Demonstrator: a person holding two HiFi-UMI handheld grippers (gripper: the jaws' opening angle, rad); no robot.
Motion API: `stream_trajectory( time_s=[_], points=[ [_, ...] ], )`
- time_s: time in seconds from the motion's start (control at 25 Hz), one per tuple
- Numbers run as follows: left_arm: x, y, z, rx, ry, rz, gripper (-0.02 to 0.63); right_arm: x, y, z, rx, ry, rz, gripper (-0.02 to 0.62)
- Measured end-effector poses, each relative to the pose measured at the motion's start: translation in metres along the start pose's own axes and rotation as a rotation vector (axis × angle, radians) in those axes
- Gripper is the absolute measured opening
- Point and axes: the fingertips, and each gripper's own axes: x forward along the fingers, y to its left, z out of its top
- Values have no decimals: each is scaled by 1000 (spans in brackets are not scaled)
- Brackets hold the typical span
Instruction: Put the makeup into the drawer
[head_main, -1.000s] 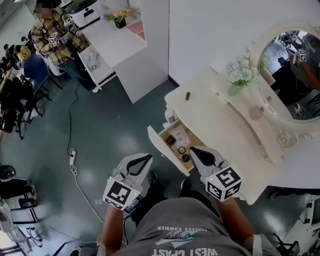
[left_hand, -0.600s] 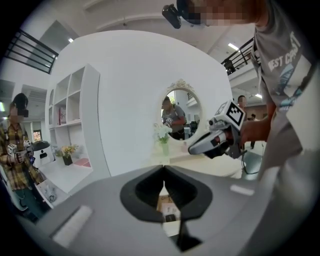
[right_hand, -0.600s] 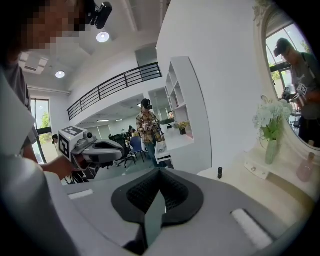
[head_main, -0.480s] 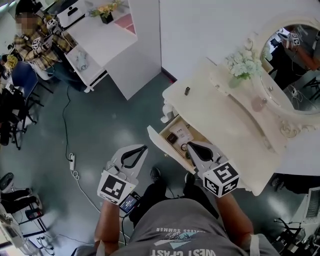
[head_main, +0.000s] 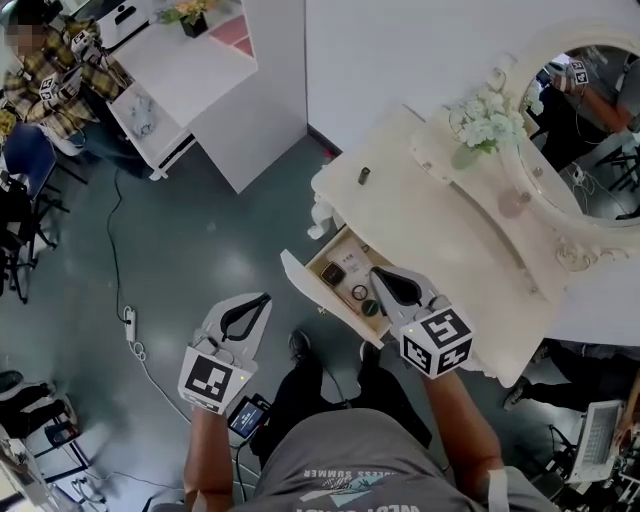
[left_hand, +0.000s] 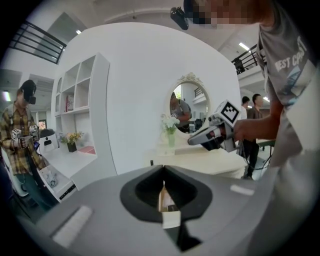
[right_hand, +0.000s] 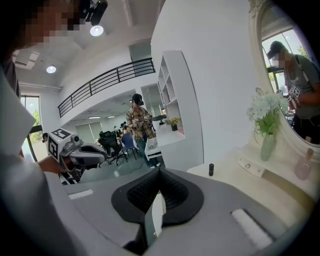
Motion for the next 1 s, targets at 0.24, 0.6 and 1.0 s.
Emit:
stream_trajectory(
  time_s=[0.24,0.6,1.0],
  points=[
    [12,10,-18,-26,25,-4,3,24,-29,-3,-2,14,-40,2],
    [42,29,-27,-58,37,-18,3,65,-72,-7,11,28,-86,2],
    [70,49,-44,-56,69,-24,3,103,-110,-12,-4,54,-106,2]
  ],
)
